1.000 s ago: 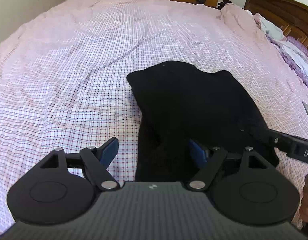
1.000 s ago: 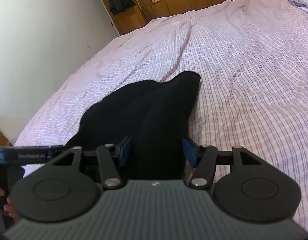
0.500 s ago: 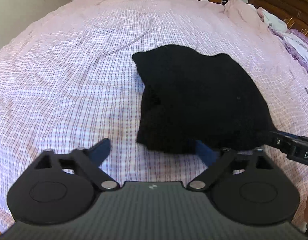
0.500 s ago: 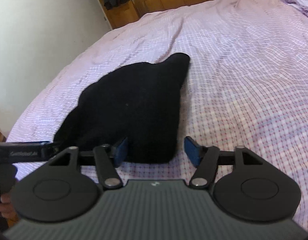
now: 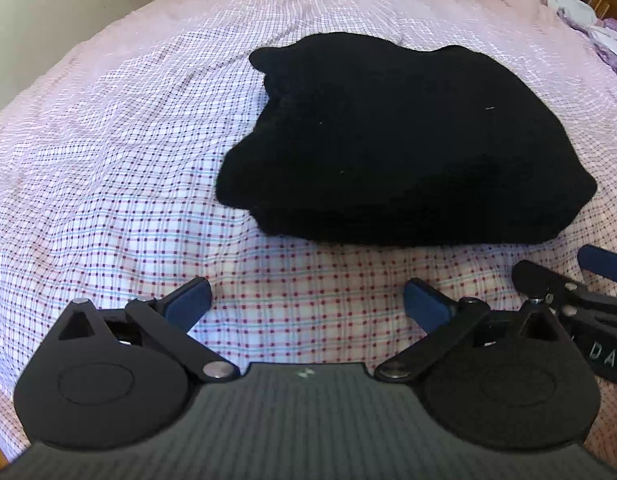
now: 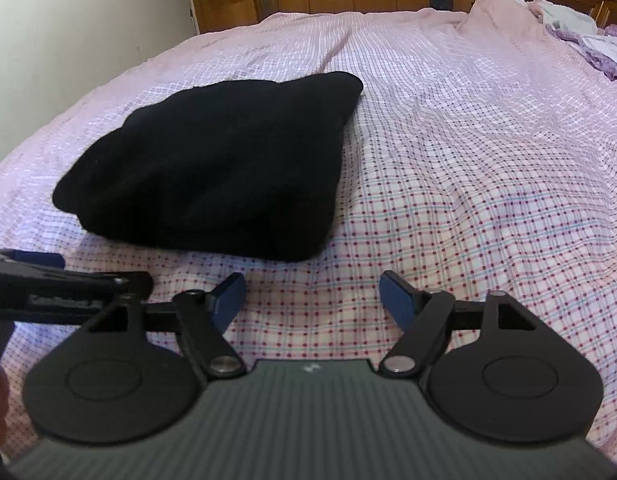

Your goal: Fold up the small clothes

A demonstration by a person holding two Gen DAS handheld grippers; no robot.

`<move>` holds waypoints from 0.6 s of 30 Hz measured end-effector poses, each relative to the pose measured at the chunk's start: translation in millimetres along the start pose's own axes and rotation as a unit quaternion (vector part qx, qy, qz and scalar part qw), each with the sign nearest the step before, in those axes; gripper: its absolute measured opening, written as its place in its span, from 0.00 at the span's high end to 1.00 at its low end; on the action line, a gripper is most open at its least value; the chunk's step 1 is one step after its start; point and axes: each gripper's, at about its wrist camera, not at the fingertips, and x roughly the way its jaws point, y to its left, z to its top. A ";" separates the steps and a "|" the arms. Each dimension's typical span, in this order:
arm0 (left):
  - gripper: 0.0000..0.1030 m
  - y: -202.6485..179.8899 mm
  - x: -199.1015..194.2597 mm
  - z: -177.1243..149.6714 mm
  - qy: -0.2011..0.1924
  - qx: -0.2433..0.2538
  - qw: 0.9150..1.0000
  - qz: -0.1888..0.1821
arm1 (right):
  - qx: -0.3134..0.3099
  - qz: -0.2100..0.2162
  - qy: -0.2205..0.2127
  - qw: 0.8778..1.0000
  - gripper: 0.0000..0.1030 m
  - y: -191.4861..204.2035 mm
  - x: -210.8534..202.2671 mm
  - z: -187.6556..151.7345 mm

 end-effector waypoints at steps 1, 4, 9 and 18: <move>0.00 -0.9 -0.2 -0.1 0.000 -0.001 1.000 0.002 | 0.002 0.001 -0.001 1.000 0.22 -0.3 1.1 -0.1; 0.00 -1.5 -0.8 -1.0 0.001 -0.005 1.000 0.005 | 0.006 0.000 -0.003 1.000 0.22 -0.5 4.5 -0.4; 0.00 3.7 2.0 1.3 0.000 -0.011 1.000 0.002 | 0.015 0.001 -0.010 1.000 0.22 -2.5 4.4 -3.9; 0.00 3.1 -0.8 -0.6 -0.002 -0.012 1.000 0.004 | 0.019 0.001 -0.015 1.000 0.22 -2.0 3.2 -6.9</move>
